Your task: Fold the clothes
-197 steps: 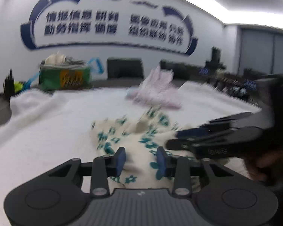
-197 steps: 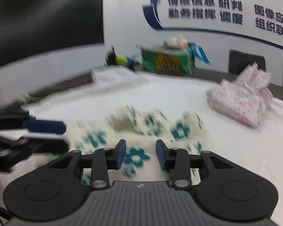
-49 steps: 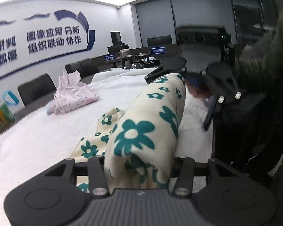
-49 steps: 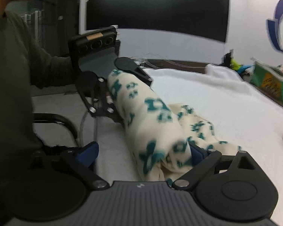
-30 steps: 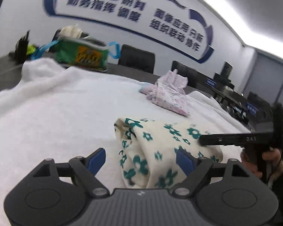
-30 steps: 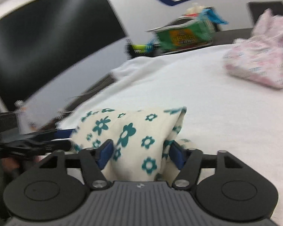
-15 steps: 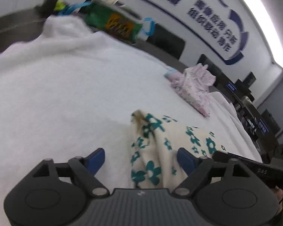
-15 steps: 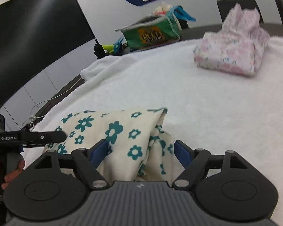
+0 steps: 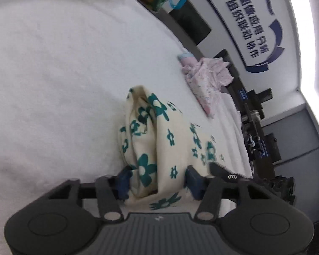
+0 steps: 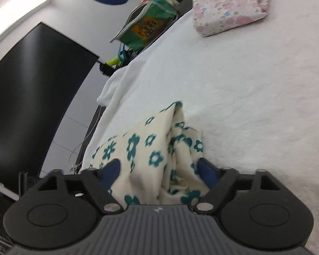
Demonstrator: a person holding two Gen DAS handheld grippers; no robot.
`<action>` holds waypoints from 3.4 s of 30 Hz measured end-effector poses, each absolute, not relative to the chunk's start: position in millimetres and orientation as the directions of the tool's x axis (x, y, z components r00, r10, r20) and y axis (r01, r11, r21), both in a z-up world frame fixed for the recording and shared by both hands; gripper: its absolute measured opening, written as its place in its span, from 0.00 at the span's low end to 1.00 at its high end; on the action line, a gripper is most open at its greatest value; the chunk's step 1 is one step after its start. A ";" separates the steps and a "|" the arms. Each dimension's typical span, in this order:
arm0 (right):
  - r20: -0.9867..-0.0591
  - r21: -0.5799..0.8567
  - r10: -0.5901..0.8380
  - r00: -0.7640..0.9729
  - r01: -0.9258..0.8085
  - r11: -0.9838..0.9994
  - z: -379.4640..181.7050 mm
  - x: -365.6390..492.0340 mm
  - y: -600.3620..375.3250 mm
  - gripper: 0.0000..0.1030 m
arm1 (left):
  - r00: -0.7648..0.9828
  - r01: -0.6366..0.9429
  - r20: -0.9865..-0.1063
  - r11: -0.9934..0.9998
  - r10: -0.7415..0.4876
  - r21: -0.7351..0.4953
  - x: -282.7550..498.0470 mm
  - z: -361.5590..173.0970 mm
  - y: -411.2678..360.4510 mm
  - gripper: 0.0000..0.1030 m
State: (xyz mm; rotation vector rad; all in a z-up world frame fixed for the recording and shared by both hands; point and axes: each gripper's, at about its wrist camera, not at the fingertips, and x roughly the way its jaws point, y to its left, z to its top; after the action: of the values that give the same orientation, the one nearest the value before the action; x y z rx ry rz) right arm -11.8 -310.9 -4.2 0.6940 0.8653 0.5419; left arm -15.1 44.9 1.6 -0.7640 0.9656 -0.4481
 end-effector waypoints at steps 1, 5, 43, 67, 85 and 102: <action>-0.496 0.728 0.674 0.548 -0.162 0.666 -3.1 -14.2 -308.8 0.47 | 0.517 0.014 -0.555 0.654 -0.652 -0.756 -16.6 2.4 45.6 0.38; -0.482 0.699 0.664 0.572 -0.207 0.685 3.8 -21.4 -301.2 0.27 | 0.555 0.039 -0.519 0.644 -0.650 -0.764 -18.6 12.8 48.9 0.28; -0.437 0.619 0.605 0.665 -0.266 0.739 40.7 207.3 -208.3 0.26 | 0.674 0.139 -0.459 0.710 -0.578 -0.690 215.9 39.9 138.8 0.29; -0.439 0.198 0.369 0.819 -0.312 0.929 70.0 207.9 -152.5 0.18 | 0.869 0.138 -0.435 0.960 -0.236 -0.245 199.2 85.5 95.1 0.14; -0.483 0.110 0.428 0.764 -0.432 0.895 52.6 190.7 -156.4 0.79 | 0.866 0.026 -0.468 0.951 -0.175 -0.307 180.0 30.0 130.8 0.62; -0.635 0.059 0.439 0.636 -0.527 0.848 15.7 191.4 -154.5 0.26 | 0.788 0.073 -0.547 0.925 -0.283 -0.374 184.6 23.5 123.5 0.20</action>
State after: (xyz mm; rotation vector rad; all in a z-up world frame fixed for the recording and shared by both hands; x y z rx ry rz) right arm 191.4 -154.5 15.7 -0.1362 0.6872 0.5540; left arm 184.6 123.5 23.5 -0.3459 0.6377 -0.1958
